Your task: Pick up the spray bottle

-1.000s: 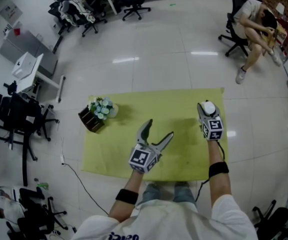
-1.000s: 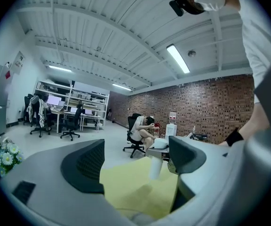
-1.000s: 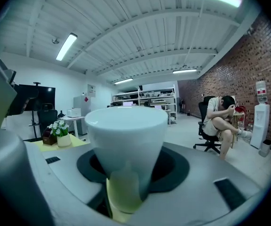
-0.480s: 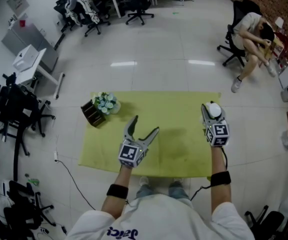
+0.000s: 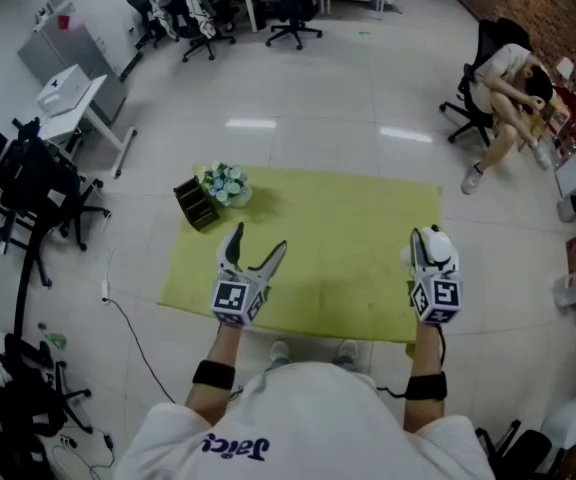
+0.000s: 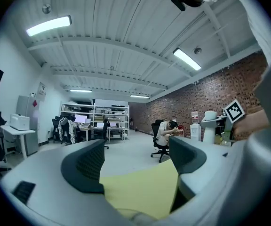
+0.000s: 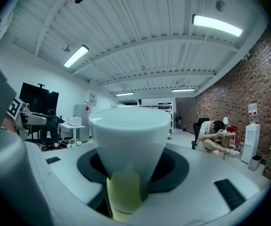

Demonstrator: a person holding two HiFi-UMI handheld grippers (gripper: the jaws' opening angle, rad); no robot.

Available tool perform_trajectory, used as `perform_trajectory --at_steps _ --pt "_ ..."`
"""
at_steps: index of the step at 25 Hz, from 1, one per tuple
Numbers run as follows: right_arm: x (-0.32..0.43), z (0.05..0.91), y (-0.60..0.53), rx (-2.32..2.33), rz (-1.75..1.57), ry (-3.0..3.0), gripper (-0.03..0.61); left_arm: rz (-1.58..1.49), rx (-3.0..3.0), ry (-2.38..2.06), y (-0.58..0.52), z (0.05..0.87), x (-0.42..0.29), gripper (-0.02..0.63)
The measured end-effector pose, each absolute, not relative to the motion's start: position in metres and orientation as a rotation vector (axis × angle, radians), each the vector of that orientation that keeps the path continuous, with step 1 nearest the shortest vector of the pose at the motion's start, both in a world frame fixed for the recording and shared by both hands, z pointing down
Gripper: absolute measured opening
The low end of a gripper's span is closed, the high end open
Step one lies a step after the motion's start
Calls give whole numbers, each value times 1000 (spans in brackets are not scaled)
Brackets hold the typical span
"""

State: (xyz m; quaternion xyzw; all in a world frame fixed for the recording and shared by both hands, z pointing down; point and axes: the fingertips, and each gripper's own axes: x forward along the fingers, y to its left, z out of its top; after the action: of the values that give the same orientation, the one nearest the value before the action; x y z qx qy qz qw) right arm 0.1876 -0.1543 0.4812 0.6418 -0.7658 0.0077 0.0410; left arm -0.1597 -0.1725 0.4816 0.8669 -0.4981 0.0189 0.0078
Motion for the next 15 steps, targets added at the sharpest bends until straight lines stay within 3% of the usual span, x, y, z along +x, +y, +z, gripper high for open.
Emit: perform_trajectory --at_steps 15 --pt "136 478 -71 2019 18 -2358 192 43 2662 -1677 -123 480 -193 439"
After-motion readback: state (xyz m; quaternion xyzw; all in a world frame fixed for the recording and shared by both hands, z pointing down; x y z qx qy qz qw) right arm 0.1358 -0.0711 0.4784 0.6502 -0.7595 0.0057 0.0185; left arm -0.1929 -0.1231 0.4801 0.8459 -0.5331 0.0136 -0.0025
